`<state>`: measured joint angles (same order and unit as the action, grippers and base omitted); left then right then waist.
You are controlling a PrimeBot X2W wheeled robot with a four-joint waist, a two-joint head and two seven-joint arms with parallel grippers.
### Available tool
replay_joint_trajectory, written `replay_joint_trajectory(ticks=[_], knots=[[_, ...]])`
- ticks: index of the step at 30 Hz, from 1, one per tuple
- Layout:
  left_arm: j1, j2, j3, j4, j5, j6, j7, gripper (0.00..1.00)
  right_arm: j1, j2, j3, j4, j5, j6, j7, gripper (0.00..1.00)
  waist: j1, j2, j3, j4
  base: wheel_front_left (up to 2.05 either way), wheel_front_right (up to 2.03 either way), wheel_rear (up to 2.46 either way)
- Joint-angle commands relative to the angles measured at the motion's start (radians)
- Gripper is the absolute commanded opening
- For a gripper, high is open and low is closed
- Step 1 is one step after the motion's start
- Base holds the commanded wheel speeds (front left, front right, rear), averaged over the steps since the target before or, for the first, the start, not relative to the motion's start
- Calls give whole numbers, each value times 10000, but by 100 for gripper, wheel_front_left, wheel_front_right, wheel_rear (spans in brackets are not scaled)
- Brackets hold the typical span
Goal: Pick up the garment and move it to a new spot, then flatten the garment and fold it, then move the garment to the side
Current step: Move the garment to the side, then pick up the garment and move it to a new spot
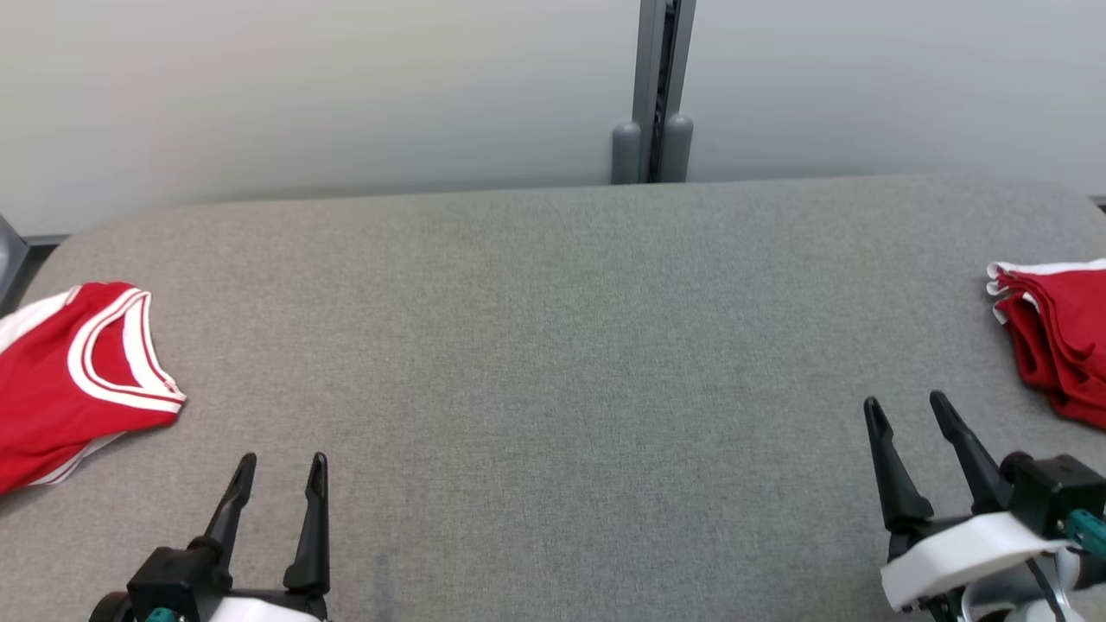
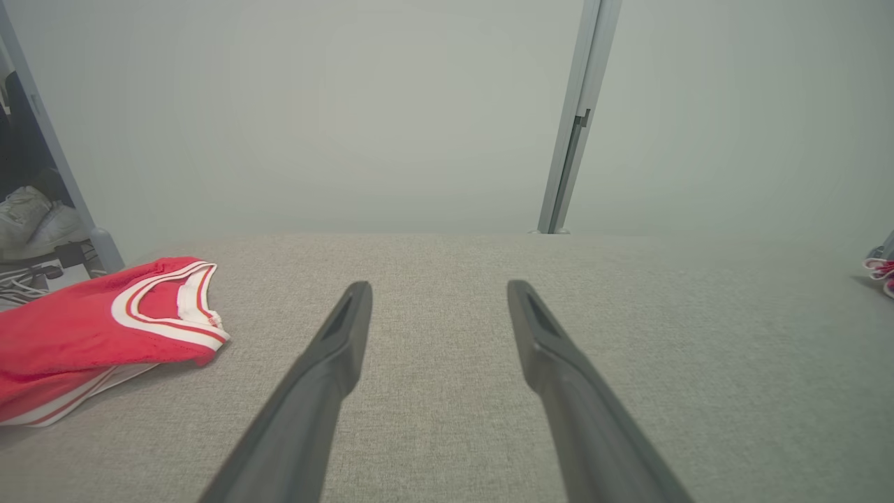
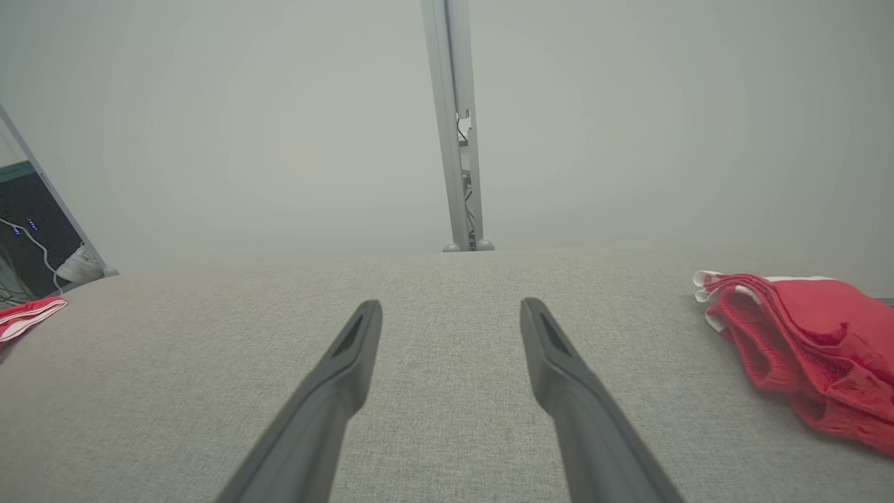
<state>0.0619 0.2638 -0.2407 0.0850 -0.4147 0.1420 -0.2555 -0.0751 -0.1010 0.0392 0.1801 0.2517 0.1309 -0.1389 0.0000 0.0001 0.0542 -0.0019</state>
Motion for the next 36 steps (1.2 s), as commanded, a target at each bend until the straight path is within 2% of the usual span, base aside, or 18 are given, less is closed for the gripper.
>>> replay_joint_trajectory(ticks=[1, 17, 36], knots=[[191, 7, 5, -31, -45, 73, 35, 100, 351, -22, -110, -215, -42, -2, 149, 100, 0, -1, -356, 103, 0, 0, 0], [984, 198, -144, -405, -105, 269, 253, 100, 1838, 187, -838, -1798, -355, -2, 1034, 100, 0, -1, -1010, 46, 0, 0, 0], [912, 293, -217, -539, -178, 385, 369, 100, 2033, 337, -1012, -2196, -438, -2, 1263, 100, 0, -1, -934, 9, 0, 0, 0]])
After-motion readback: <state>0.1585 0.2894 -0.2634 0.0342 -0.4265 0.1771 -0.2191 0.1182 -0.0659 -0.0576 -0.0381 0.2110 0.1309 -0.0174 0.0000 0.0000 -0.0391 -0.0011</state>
